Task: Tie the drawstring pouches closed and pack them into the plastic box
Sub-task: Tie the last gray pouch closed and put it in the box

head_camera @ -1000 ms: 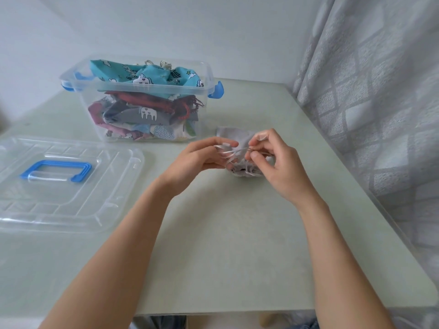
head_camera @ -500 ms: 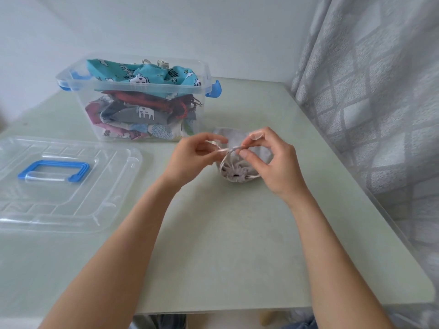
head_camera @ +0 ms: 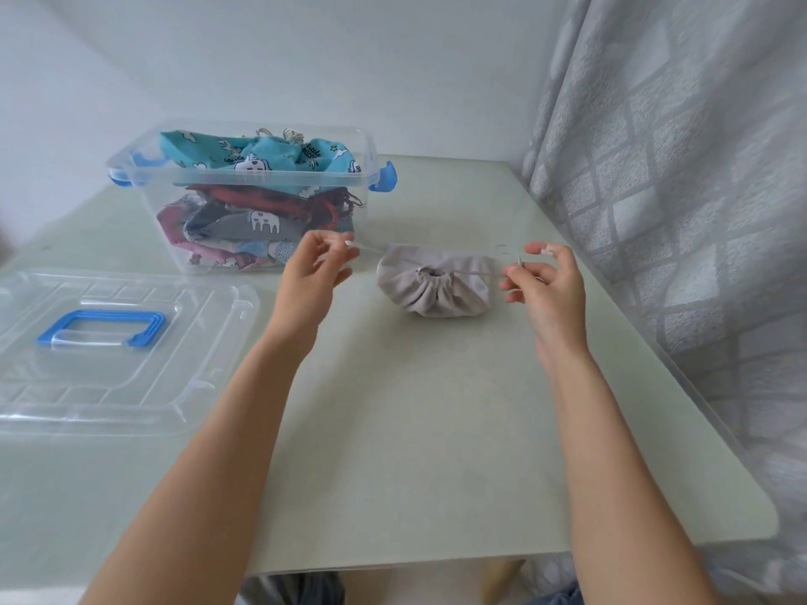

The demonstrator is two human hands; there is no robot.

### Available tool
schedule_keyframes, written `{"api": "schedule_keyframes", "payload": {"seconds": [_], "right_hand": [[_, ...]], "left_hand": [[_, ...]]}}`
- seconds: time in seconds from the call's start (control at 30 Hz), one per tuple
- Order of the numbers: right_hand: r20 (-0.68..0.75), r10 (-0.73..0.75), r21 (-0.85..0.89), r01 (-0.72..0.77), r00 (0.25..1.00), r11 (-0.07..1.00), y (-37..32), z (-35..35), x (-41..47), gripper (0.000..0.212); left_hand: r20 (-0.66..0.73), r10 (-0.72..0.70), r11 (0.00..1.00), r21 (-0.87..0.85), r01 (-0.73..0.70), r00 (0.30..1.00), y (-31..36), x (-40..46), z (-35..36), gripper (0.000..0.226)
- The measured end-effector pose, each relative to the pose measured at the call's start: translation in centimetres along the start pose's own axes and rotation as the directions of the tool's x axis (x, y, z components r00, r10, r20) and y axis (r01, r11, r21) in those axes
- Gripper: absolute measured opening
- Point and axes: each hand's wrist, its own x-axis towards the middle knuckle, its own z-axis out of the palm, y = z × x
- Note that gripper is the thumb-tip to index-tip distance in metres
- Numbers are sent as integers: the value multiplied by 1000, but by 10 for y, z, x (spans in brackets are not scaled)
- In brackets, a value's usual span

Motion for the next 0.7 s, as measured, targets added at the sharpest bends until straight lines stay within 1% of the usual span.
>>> {"api": "schedule_keyframes", "payload": {"seconds": [0.07, 0.1, 0.17, 0.2, 0.23, 0.27, 0.33, 0.37, 0.4, 0.43, 0.47, 0.5, 0.53, 0.57, 0.63, 0.67, 0.7], "right_hand": [[7, -3, -215, 5, 1000, 977, 9, -4, 3, 30], [37, 0, -344, 13, 999, 939, 13, -6, 5, 29], [144, 23, -563, 63, 989, 824, 21, -6, 7, 25], [197, 11, -637, 120, 980, 762, 26, -6, 6, 23], [235, -10, -679, 172, 972, 714, 29, -4, 6, 20], [250, -43, -687, 208, 967, 696, 29, -3, 4, 18], [247, -123, -638, 257, 961, 726, 22, -1, 1, 13], [274, -176, -586, 309, 945, 749, 15, -1, -1, 10], [328, -214, -518, 365, 920, 773, 9, -2, -4, 5], [406, -220, -438, 400, 887, 805, 2, -2, -7, 3], [491, -186, -366, 396, 851, 842, -5, -2, -12, 8], [569, -129, -321, 363, 812, 875, -9, -2, -16, 13], [621, -77, -313, 337, 780, 888, -11, -2, -19, 17], [648, -42, -338, 336, 761, 879, -9, 0, -20, 21], [662, -27, -403, 387, 749, 829, -4, 2, -20, 27], [663, -33, -420, 408, 748, 811, -2, 2, -19, 28], [663, -42, -422, 419, 748, 804, -1, 2, -17, 29]], "left_hand": [[62, -63, 975, -208, 75, 996, 6, -3, 2, 22], [100, -86, 957, -267, 110, 991, 8, -5, 4, 23], [154, -114, 943, -293, 156, 981, 9, -10, 9, 23], [168, -128, 947, -274, 171, 977, 8, -12, 12, 22], [177, -135, 954, -242, 177, 975, 8, -14, 15, 20], [183, -140, 961, -212, 179, 973, 8, -16, 17, 19], [165, -176, 968, -152, 201, 971, 8, -16, 18, 15], [130, -194, 974, -96, 207, 972, 8, -16, 18, 14], [74, -184, 983, 18, 183, 980, 6, -15, 15, 12], [17, -127, 969, 216, 120, 992, 3, -12, 11, 10], [-12, -44, 894, 446, 44, 999, 1, -11, 7, 13], [-13, 41, 775, 631, -23, 999, -1, -11, 3, 23], [12, 116, 671, 737, -87, 993, -1, -11, 0, 32], [42, 172, 609, 780, -140, 984, 1, -12, -2, 37], [149, 274, 553, 783, -283, 950, 6, -13, -2, 38], [247, 297, 525, 765, -374, 922, 6, -12, -2, 37], [359, 290, 516, 722, -461, 887, 6, -12, -2, 37]]}}
